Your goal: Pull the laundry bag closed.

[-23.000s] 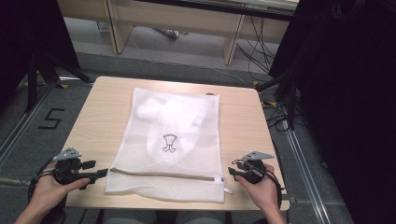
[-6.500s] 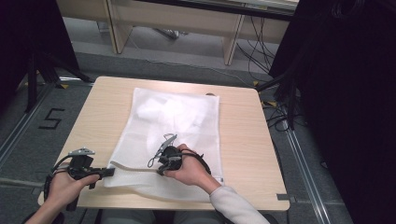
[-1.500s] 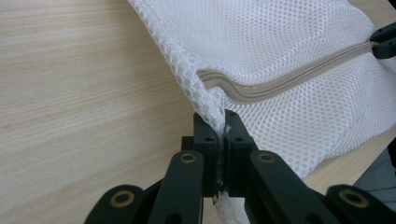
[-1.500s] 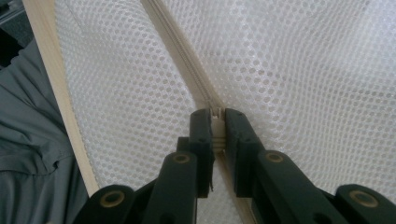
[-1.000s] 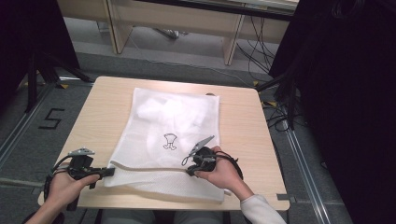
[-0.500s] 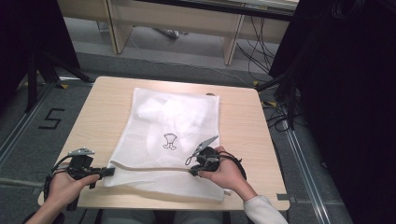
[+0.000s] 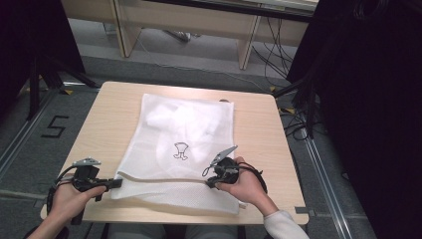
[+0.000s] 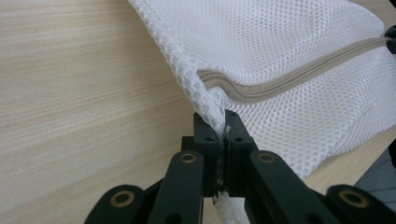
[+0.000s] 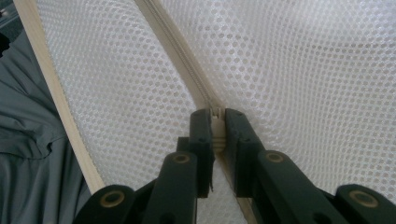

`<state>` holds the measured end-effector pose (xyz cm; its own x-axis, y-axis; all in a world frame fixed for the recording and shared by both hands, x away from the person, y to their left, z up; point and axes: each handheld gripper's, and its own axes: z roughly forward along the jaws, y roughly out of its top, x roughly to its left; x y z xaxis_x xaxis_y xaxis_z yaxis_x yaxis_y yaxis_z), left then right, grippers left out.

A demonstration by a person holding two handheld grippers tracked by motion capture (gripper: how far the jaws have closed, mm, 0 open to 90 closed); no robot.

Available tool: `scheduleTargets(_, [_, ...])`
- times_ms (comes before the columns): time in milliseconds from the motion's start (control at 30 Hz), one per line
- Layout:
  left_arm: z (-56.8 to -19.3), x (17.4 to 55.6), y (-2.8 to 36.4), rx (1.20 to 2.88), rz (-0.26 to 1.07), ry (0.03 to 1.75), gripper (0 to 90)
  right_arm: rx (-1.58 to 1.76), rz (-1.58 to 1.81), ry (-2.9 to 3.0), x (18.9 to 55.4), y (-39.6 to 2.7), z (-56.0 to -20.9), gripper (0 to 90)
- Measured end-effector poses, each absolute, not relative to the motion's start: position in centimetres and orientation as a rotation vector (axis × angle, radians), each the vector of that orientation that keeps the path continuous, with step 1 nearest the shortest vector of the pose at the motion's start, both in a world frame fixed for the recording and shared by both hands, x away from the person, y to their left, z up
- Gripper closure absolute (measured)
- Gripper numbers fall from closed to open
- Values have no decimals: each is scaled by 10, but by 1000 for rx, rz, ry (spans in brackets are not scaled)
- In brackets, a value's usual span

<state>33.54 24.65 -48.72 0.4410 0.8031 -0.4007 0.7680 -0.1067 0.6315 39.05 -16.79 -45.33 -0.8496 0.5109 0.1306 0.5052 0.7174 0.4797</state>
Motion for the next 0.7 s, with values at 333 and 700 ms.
scheduleTargets(333, [-487, 335, 246, 1873, 60, 1332, 861, 877, 807, 2897, 389, -176, -452, 828])
scheduleTargets(700, [-488, 335, 246, 1861, 65, 1331, 860, 903, 811, 2882, 389, -187, -451, 828])
